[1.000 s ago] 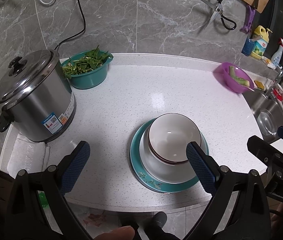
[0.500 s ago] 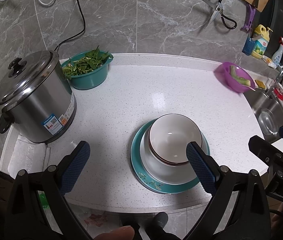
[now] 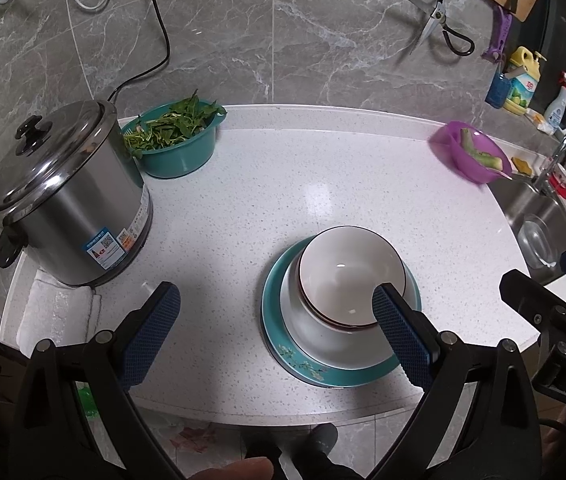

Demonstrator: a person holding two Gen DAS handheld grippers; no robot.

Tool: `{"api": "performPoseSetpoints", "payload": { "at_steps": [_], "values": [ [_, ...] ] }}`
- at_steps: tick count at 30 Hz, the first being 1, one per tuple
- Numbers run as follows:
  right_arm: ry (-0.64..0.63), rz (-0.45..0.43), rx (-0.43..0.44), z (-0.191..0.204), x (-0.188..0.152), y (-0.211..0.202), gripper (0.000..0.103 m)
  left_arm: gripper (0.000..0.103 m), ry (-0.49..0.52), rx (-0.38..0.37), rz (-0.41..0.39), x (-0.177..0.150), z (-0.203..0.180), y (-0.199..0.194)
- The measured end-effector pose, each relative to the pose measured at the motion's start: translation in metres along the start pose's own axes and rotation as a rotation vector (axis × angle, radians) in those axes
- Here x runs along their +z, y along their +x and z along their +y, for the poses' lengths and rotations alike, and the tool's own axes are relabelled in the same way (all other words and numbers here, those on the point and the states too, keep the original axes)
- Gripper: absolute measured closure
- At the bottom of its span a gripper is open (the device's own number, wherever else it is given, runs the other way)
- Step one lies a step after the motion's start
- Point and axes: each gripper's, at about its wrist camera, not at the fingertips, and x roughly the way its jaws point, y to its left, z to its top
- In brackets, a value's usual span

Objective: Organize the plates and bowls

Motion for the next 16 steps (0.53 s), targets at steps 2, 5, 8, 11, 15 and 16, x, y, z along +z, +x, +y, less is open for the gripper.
{"api": "performPoseSetpoints", "payload": {
  "at_steps": [2, 5, 8, 11, 15, 16],
  "values": [
    [-0.001, 0.001, -0.001, -0.0005, -0.0002, 0.0004, 0.0, 0.005, 0.001, 0.0, 0.002, -0.0002, 0.0004, 0.001],
    [-0.001, 0.001, -0.001, -0.0004, -0.0007, 0.0005, 0.0, 0.005, 0.0, 0.0, -0.001, -0.0013, -0.0006, 0.0001],
    [0.001, 0.002, -0.002, 0.0, -0.0009, 0.0005, 0.0, 0.005, 0.003, 0.004, -0.008, -0.0013, 0.0004, -0.0002],
    [0.001, 0.002, -0.002, 0.0006, -0.0008, 0.0004, 0.0, 0.005, 0.006, 0.005, -0.014, -0.0007, -0.0003, -0.0004],
    [-0.001, 0.005, -0.002, -0.0015, -0.0012, 0.0026, 0.0, 0.005, 0.005, 0.008, -0.02, -0.0004, -0.0005, -0.002],
    [-0.001, 0.006, -0.002, -0.0031, -0.0018, 0.0033, 0.0, 0.005, 0.006, 0.01, -0.02, 0.0, -0.0005, -0.0021]
  ]
}}
